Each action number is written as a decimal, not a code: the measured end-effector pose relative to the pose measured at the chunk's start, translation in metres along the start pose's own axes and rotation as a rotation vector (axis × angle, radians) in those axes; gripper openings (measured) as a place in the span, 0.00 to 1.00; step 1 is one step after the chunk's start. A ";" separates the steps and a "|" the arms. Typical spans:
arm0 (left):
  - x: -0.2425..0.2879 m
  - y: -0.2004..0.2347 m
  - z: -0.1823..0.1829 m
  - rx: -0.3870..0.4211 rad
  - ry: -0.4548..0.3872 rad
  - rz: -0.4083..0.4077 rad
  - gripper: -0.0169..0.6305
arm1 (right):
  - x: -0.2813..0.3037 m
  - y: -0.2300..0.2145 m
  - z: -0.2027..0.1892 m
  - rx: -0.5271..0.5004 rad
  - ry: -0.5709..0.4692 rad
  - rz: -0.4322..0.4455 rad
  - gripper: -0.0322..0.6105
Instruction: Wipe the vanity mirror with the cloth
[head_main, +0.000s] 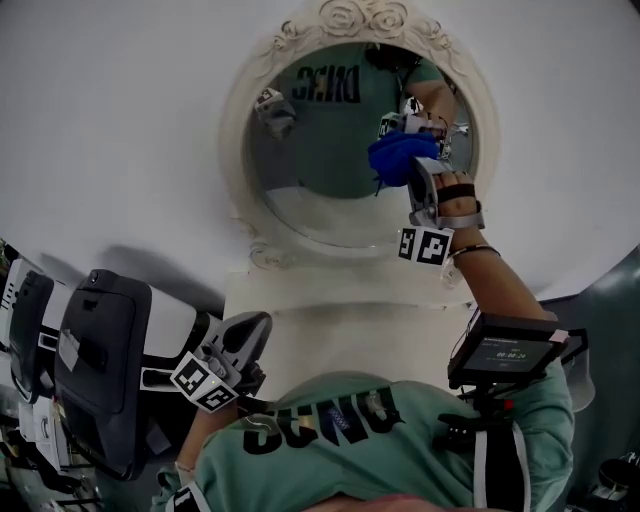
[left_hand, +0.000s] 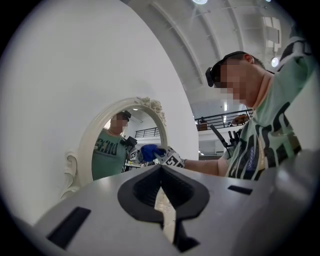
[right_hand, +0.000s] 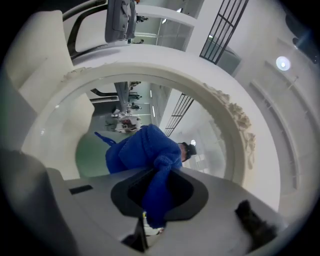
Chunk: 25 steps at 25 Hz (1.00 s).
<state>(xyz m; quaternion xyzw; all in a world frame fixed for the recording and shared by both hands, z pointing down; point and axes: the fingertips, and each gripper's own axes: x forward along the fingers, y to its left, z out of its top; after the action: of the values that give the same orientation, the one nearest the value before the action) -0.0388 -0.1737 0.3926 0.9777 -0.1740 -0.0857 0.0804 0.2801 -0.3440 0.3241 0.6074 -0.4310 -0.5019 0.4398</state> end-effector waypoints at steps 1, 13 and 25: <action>0.001 -0.001 -0.005 -0.011 0.015 0.001 0.04 | -0.009 0.034 -0.004 0.003 0.008 0.050 0.13; -0.003 0.006 -0.060 -0.099 0.169 0.033 0.04 | -0.068 0.283 -0.050 0.039 0.161 0.487 0.13; -0.011 -0.032 0.001 -0.003 -0.002 -0.038 0.04 | -0.075 0.199 -0.042 0.202 0.197 0.715 0.13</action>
<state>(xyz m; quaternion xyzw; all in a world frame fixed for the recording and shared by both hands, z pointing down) -0.0392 -0.1404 0.3877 0.9806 -0.1553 -0.0885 0.0800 0.2963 -0.3157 0.5385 0.5041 -0.6187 -0.2112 0.5644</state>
